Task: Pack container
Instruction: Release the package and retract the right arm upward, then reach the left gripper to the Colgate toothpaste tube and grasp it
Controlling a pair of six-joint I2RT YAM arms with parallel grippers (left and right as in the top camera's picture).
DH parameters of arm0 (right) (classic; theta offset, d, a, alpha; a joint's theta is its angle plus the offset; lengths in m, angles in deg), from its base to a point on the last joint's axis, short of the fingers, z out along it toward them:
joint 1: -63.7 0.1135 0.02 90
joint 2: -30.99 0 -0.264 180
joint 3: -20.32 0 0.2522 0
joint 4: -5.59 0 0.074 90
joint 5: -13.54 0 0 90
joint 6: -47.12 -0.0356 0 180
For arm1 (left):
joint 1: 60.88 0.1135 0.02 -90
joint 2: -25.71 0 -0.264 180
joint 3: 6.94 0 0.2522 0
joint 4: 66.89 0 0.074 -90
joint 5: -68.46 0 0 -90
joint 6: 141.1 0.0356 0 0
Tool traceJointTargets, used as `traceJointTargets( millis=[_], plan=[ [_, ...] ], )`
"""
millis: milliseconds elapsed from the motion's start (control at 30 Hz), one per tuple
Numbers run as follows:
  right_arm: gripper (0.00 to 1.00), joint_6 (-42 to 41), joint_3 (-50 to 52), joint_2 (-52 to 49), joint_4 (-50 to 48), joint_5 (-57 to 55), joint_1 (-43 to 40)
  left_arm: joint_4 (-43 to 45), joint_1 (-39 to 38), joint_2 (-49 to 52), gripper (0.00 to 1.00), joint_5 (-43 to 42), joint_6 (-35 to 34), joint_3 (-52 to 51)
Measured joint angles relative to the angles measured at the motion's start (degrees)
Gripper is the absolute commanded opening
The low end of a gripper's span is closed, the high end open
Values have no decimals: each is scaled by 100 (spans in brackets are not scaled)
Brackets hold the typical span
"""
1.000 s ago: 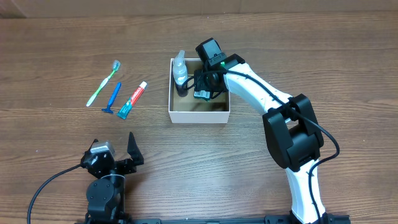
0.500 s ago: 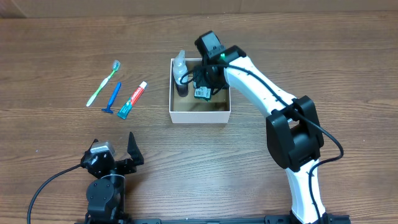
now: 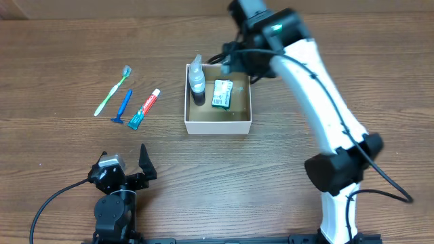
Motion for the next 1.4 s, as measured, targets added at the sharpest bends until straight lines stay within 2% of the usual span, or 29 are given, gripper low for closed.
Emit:
traceJointTargets(
  millis=[133, 333, 467, 633, 800, 900, 1033, 1100, 1400],
  plan=[
    [100, -273, -208, 284, 422, -334, -811, 0, 0, 0, 100, 2, 0, 0],
    [100, -673, -216, 297, 695, -597, -2223, 35, 0, 0, 100, 4, 0, 0],
    [100, -723, -219, 297, 763, -627, -2883, 127, 0, 0, 100, 2, 0, 0],
    [100, -498, -216, 297, 763, -490, -3204, 131, 0, 0, 100, -7, -2, 0],
    [100, -413, -219, 297, 730, -415, -3215, 256, 0, 0, 100, -629, 52, 35],
    [100, -387, -219, 297, 721, -400, -3217, 61, 0, 160, 100, -664, 125, 304],
    [100, -365, -216, 297, 717, -391, -3217, -476, 0, 1145, 100, -656, 179, 1338],
    [100, -350, -216, 297, 717, -380, -3217, -1014, 0, 1982, 100, -645, 192, 2175],
    [100, -326, -214, 297, 715, -374, -3217, -3748, 0, 6478, 100, -649, 420, 6240]
  ],
)
